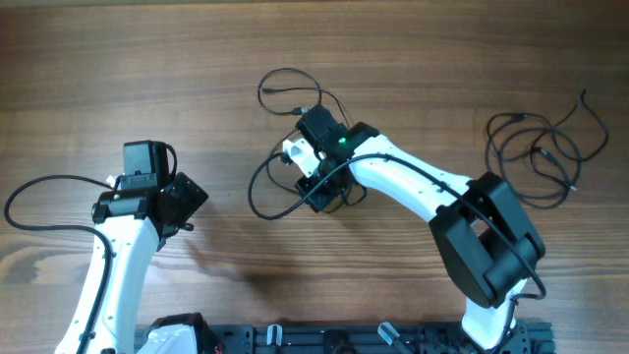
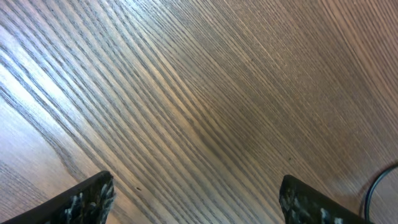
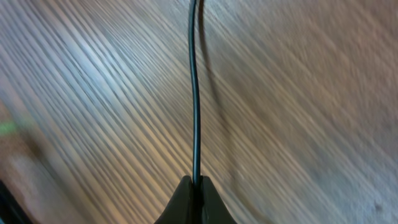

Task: Untangle cables
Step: 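Carry the black cable right and drop it onto the right-side pile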

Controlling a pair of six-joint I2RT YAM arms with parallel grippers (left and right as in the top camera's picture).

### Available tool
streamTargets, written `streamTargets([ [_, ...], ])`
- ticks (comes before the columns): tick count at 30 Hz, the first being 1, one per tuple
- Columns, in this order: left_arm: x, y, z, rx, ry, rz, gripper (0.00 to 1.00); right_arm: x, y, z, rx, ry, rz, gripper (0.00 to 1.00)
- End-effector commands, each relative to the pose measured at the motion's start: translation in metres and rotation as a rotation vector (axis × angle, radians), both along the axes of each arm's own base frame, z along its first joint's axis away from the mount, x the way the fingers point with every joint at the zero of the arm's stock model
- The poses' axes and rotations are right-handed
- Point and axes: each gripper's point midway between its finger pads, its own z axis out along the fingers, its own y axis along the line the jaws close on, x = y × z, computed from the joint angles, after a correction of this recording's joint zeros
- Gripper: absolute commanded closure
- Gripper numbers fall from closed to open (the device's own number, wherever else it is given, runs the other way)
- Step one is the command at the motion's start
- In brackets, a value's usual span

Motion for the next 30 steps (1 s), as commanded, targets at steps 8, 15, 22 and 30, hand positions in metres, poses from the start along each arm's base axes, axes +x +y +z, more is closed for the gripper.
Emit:
streamTargets([
  [8,-0.007,0.000,-0.005,-0.012,0.028,0.021,0.11,0.140,-0.193,0.296,-0.070,-0.778,-0.654,0.96],
  [15,-0.007,-0.001,-0.005,-0.019,0.028,0.019,0.11,0.105,-0.361,0.403,-0.158,-1.098,-1.264,0.96],
  [22,-0.007,-0.002,-0.005,-0.019,0.028,0.019,0.11,0.110,-0.425,0.357,-0.325,-0.961,-1.394,0.96],
  [30,-0.007,-0.001,-0.005,-0.019,0.028,0.019,0.11,0.123,-0.471,0.294,-0.396,-0.772,-1.590,0.96],
])
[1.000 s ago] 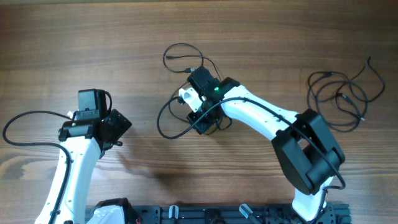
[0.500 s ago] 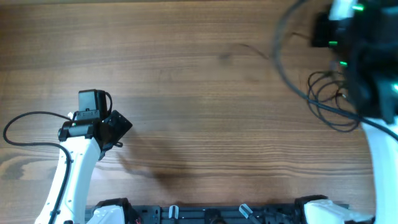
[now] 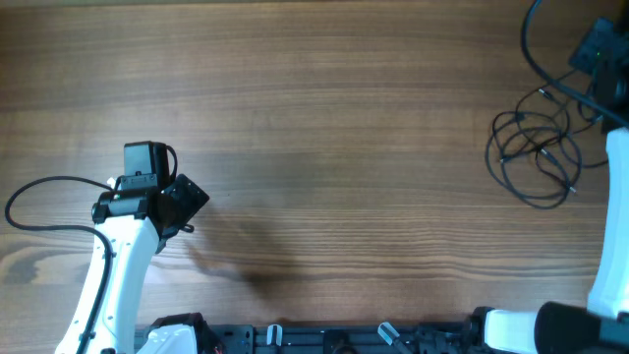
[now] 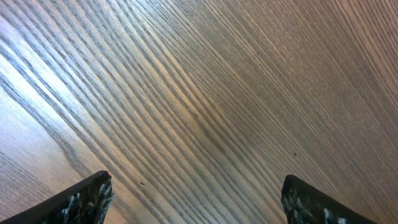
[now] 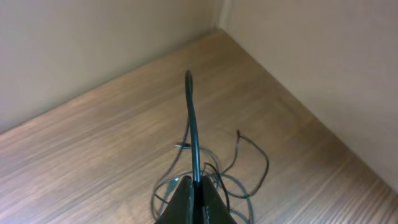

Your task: Untangle cables

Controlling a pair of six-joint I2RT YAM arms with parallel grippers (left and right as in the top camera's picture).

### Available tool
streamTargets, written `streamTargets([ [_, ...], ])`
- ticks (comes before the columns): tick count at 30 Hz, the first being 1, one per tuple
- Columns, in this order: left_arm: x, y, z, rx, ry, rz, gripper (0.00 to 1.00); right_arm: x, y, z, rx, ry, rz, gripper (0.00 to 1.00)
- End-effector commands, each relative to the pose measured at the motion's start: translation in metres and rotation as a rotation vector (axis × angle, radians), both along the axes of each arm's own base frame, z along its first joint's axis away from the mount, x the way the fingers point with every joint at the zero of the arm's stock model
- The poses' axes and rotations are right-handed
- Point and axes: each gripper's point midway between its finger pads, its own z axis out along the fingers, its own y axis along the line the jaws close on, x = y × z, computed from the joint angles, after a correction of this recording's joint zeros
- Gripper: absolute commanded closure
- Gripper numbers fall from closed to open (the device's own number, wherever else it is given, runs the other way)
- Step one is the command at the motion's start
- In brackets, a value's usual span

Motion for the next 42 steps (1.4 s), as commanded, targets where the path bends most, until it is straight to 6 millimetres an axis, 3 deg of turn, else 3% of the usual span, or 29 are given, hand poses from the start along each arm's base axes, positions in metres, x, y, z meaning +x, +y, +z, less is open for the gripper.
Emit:
streamTargets([
  [1,-0.002,0.000,-0.003,-0.014,0.010,0.020,0.11,-0.005,-0.038,-0.032,0.084,0.024,-0.185,0.96],
  [5,-0.002,0.000,-0.003,-0.014,0.010,0.020,0.11,-0.027,-0.078,-0.088,0.170,0.174,-0.339,0.93],
  [8,-0.002,0.000,-0.003,-0.014,0.010,0.020,0.10,-0.047,-0.098,-0.142,0.249,0.352,-0.405,0.75],
  [10,-0.002,0.000,-0.003,-0.014,0.010,0.020,0.10,-0.047,-0.095,-0.177,0.353,0.434,-0.358,0.55],
  [11,-0.002,0.000,-0.003,-0.014,0.010,0.020,0.10,-0.046,-0.092,-0.188,0.390,0.463,-0.324,0.53],
  [13,-0.002,0.000,-0.003,-0.014,0.010,0.020,0.10,-0.046,-0.084,-0.213,0.473,0.522,-0.279,0.37],
  [16,-0.002,0.000,-0.003,-0.014,0.010,0.020,0.09,-0.049,-0.081,-0.224,0.496,0.559,-0.280,0.26],
  [21,-0.003,0.000,-0.004,-0.014,0.011,0.020,0.09,-0.061,-0.084,-0.224,0.470,0.606,-0.320,0.21],
  [26,-0.002,0.000,-0.003,-0.014,0.010,0.020,0.09,-0.112,-0.105,-0.212,0.366,0.681,-0.630,0.18],
  [30,-0.002,0.000,-0.003,-0.014,0.010,0.019,0.08,-0.123,-0.112,-0.207,0.376,0.665,-0.685,0.14],
  [32,-0.002,0.000,-0.003,-0.013,0.010,0.020,0.07,-0.122,-0.118,-0.195,0.330,0.633,-0.679,0.13],
  [37,-0.002,0.000,-0.003,-0.014,0.010,0.020,0.07,-0.101,-0.126,-0.135,0.291,0.331,-0.660,0.13],
  [39,-0.002,0.000,-0.003,-0.014,0.010,0.020,0.07,-0.090,-0.121,-0.113,0.313,0.221,-0.613,0.10],
  [42,0.002,-0.007,-0.003,-0.054,-0.010,0.008,0.07,-0.060,-0.096,-0.106,0.441,0.143,-0.420,0.04],
])
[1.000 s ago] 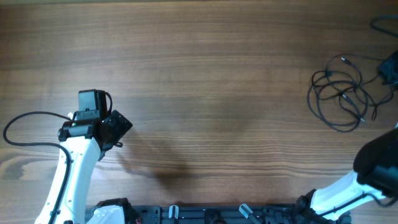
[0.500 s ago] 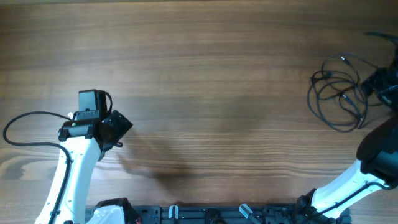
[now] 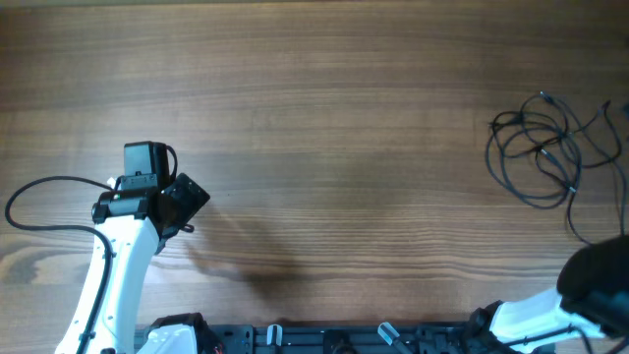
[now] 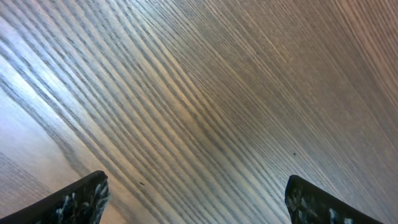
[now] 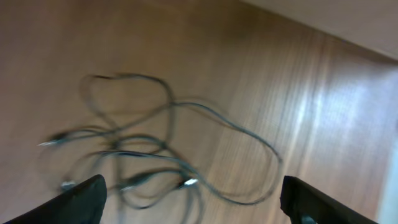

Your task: Untangle cables

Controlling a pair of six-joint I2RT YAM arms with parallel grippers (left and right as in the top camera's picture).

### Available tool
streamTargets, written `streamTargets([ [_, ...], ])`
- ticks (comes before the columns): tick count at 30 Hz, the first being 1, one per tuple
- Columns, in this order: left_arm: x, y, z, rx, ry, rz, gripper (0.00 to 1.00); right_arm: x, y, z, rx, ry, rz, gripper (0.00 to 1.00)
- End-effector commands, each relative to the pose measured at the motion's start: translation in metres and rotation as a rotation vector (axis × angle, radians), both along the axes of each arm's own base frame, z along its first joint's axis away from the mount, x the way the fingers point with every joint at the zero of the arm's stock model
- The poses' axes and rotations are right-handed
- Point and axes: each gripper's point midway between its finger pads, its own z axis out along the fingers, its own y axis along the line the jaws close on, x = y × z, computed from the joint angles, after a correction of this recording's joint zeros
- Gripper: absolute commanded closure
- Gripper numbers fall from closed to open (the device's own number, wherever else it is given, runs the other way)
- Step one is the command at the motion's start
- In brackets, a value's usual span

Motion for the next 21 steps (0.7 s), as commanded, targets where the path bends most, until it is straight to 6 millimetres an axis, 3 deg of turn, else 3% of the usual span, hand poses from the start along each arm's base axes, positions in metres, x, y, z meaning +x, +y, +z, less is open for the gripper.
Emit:
streamTargets([
  [1,0.011,-0.019,-0.001,-0.112,-0.048,-0.015,0.10,0.051,0.058,0.012,0.237,-0.227,0.349,0.03],
  [3,0.029,-0.033,0.005,-0.142,-0.119,-0.085,0.10,0.078,0.101,0.016,0.361,-0.330,0.605,0.02],
  [5,0.048,-0.053,0.014,-0.159,-0.202,-0.223,0.10,0.091,0.129,0.021,0.393,-0.362,0.757,0.02],
  [8,0.076,-0.104,0.034,-0.164,-0.357,-0.535,0.11,0.100,0.174,0.020,0.372,-0.306,0.978,0.02],
  [10,0.082,-0.138,0.045,-0.136,-0.431,-0.710,0.11,0.107,0.210,0.019,0.375,-0.282,1.087,0.02],
  [13,0.081,-0.160,0.049,-0.076,-0.455,-0.813,0.11,0.109,0.251,0.014,0.350,-0.211,1.173,0.02],
  [16,0.075,-0.142,0.038,0.063,-0.379,-0.777,0.00,0.103,0.268,-0.001,0.284,-0.083,1.146,0.02],
  [18,0.063,-0.117,0.027,0.122,-0.285,-0.657,0.00,0.094,0.278,-0.017,0.269,-0.007,1.111,0.02],
  [21,0.037,-0.097,0.012,0.048,-0.163,-0.431,0.00,0.075,0.309,-0.049,0.345,0.073,1.140,0.02],
])
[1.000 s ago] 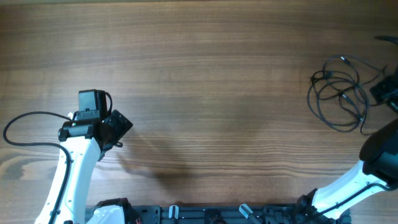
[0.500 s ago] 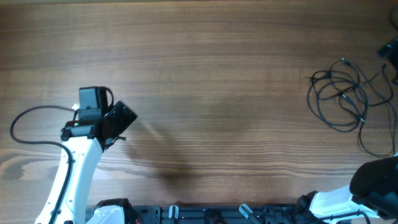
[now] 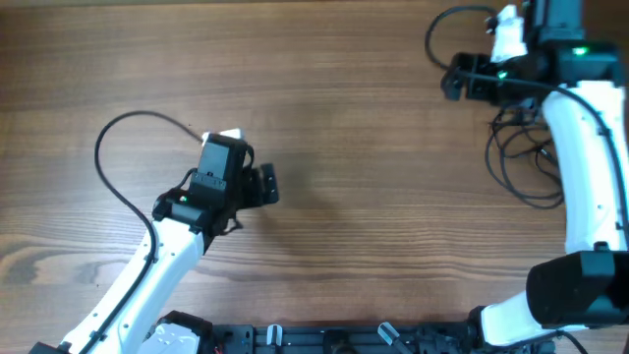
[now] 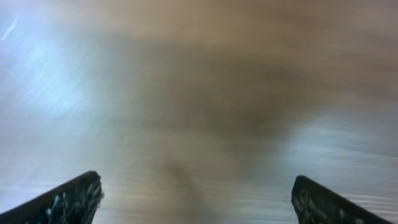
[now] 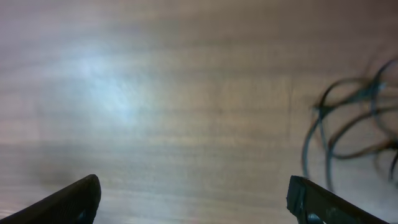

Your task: Untangle cables

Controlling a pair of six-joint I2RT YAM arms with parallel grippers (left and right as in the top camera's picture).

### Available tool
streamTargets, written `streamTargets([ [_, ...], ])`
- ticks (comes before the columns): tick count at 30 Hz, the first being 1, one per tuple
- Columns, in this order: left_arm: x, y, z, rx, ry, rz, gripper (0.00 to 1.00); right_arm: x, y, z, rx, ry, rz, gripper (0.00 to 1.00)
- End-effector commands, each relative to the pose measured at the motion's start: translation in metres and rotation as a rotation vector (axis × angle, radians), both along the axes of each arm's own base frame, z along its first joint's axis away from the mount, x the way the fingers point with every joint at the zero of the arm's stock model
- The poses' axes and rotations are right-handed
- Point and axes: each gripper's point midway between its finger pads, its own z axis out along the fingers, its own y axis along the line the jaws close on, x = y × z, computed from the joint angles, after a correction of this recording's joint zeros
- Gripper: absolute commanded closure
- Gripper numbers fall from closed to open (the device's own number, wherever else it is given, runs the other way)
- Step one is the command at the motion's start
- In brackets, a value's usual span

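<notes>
A heap of thin black cables (image 3: 513, 157) lies at the table's right side, partly hidden under my right arm. In the right wrist view the cables (image 5: 329, 134) show blurred at the right edge. My right gripper (image 3: 457, 79) hovers at the upper right, left of the heap and pointing left. The right gripper (image 5: 194, 183) is open, with only bare wood between its fingers. My left gripper (image 3: 265, 185) is over the table's middle-left. In its blurred wrist view the left gripper (image 4: 196, 183) is open and empty. No cable shows there.
The wooden table (image 3: 373, 128) fills the overhead view. A black lead (image 3: 108, 147) loops from the left arm over the left side. Another thin loop (image 3: 437, 29) hangs by the right wrist. The arms' base rail (image 3: 324, 339) runs along the front edge.
The left arm was at the far left and now reaches toward the middle. The right arm, then nearly out of view at the lower right, now stretches to the upper right. Both grippers remain open.
At first my right gripper was shut on a cable in a tangle at the table's middle. A second later it held that cable up at the far right, the middle bare. Later it was open, all cables heaped at the right. Now both arms have shifted.
</notes>
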Motion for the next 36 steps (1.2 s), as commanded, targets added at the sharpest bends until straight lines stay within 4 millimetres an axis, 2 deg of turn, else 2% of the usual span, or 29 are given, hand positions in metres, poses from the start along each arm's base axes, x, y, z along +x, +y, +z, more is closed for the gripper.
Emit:
streamTargets([
  [1,-0.015,0.028,-0.010,-0.009,0.089,0.242,0.00,-0.022,0.014,-0.041,-0.045,0.127,-0.025,0.02],
  [3,-0.027,0.038,-0.015,0.000,0.149,0.269,0.00,-0.041,0.022,-0.063,-0.053,0.202,0.000,0.02],
  [5,-0.039,0.048,-0.019,0.018,0.201,0.301,0.00,-0.053,0.022,-0.071,-0.055,0.240,-0.002,0.02],
  [7,-0.052,0.053,-0.022,0.036,0.255,0.302,0.00,-0.066,0.021,-0.069,-0.049,0.229,-0.018,0.02],
  [10,-0.062,0.054,-0.022,0.051,0.290,0.278,0.01,-0.079,0.020,-0.060,-0.039,0.156,-0.024,0.01],
  [14,-0.064,0.041,-0.009,-0.027,0.248,0.221,0.01,-0.115,0.016,-0.044,-0.017,0.013,-0.041,0.00],
  [18,-0.074,0.044,0.008,-0.076,0.086,0.215,0.01,-0.144,0.012,-0.010,0.013,-0.229,-0.047,0.00],
  [22,-0.078,0.046,0.024,-0.153,-0.179,0.211,0.00,-0.166,0.007,0.024,0.023,-0.426,-0.058,0.00],
  [24,-0.080,0.047,0.035,-0.188,-0.269,0.214,0.00,-0.173,0.006,0.035,0.029,-0.479,-0.059,0.00],
  [27,-0.082,0.047,0.051,-0.217,-0.360,0.208,0.00,-0.177,0.006,0.040,0.032,-0.503,-0.060,0.00],
  [36,-0.093,0.049,0.041,-0.200,-0.306,0.211,0.00,-0.172,0.006,0.030,0.025,-0.453,-0.059,0.00],
])
